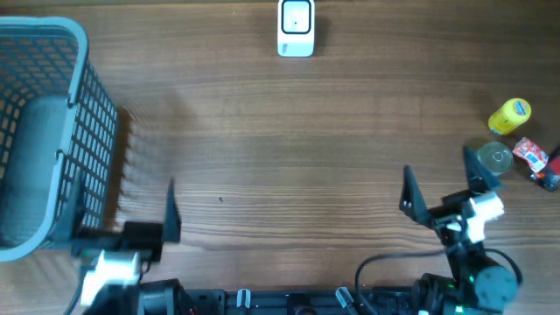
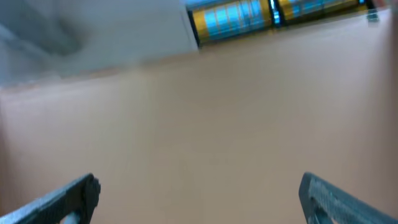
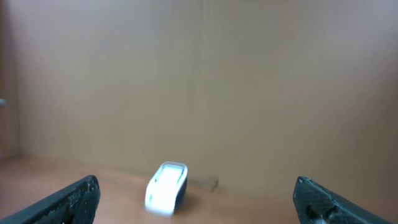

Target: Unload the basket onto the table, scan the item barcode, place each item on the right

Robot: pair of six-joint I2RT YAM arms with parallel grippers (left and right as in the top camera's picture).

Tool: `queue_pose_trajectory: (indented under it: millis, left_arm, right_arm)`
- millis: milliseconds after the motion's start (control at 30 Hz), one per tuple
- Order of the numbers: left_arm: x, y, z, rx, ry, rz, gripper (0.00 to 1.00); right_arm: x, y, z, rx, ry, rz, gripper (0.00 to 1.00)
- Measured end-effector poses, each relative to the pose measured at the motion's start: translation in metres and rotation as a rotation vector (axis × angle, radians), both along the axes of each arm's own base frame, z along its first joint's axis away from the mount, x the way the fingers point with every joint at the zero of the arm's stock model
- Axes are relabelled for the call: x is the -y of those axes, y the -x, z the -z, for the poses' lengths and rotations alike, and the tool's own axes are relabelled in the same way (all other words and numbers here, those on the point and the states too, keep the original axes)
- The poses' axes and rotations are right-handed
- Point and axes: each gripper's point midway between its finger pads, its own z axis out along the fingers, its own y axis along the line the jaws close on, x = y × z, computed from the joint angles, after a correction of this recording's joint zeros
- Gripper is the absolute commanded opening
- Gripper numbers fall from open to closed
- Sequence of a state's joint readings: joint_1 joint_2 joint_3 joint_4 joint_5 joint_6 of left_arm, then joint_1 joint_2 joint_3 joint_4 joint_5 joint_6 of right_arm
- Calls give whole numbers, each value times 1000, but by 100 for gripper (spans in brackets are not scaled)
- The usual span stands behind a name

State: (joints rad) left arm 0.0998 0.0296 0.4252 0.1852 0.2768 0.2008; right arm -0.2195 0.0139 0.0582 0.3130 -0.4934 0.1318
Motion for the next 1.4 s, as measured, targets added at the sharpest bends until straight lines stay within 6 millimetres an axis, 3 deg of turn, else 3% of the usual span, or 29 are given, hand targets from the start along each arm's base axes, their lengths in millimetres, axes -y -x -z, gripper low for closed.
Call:
queue_pose_trajectory:
  millis: [167,367,467,567,933,1067,1400]
  left_arm:
    - [-4,-45,84,-75,47,30,100]
    - [-15,-61,117,-180,139,3,100]
    - [-22,-63,121,-191,165,-30,100]
    - [-26,-67,129,-224,180,-47,100]
    - [-29,-84,219,-572,243,-74,100]
    - [-29,-84,242,-664,249,-82,100]
    - [-30,-87,273,-807,367,-79,100]
  right_arm:
    - [3,-10,34,-100,-30,2,100]
    - [5,-17,72,-265,-63,5,100]
    - [5,-17,85,-317,-68,8,100]
    - [5,-17,85,-319,-68,10,100]
    - [6,-18,85,-319,-70,17,100]
    - [7,-18,85,-319,-70,17,100]
    - [7,-18,85,-319,-70,20,100]
